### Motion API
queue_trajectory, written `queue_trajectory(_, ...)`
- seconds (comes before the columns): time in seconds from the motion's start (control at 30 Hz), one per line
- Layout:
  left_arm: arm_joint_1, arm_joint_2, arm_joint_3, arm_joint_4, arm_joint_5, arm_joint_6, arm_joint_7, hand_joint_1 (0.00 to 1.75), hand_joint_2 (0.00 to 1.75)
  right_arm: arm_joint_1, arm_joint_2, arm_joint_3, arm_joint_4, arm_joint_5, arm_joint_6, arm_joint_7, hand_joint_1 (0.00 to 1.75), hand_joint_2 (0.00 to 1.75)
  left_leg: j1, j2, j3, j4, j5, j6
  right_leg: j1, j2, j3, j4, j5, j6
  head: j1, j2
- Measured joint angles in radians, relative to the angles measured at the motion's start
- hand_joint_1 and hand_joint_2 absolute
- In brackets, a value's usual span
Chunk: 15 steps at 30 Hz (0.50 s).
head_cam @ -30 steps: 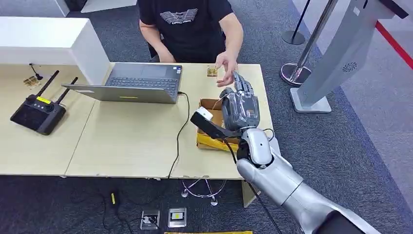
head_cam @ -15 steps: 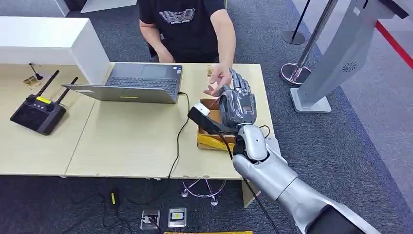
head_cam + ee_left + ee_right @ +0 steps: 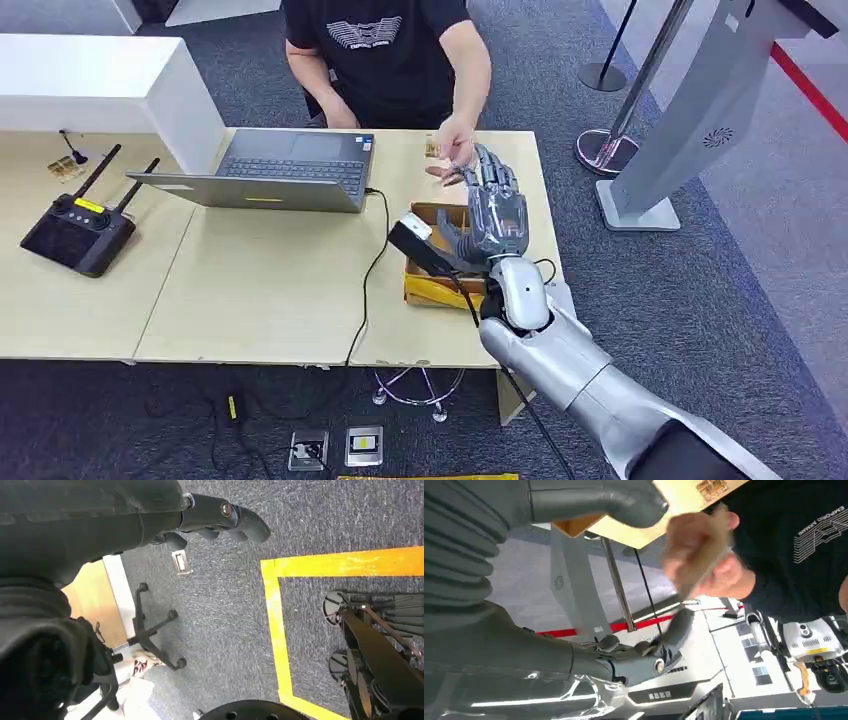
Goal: Pass the card to the sensor for recognition and then transmit it.
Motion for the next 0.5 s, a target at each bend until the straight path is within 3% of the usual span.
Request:
queue_trajectory(0.3, 0.0, 0.0, 0.0, 0.002, 0.003, 0.0, 0.0, 0.0, 0.0, -0.005, 0.0, 0.0, 0.019, 0.015, -0.004, -0.005, 0.0, 0.0, 0.0, 0.0, 0.0, 0.0, 0.0, 0.0, 0.0, 0.0, 0.0, 0.0, 0.0, 0.0, 0.0, 0.0)
queue_trajectory(0.5, 0.0, 0.0, 0.0, 0.004, 0.011, 0.0, 0.0, 0.0, 0.0, -0.012, -0.02, -0.014, 0.022, -0.046, -0.025, -0.01, 0.0, 0.0, 0.0, 0.0, 0.001, 0.0, 0.0, 0.0, 0.0, 0.0, 0.0, 0.0, 0.0, 0.0, 0.0, 0.0)
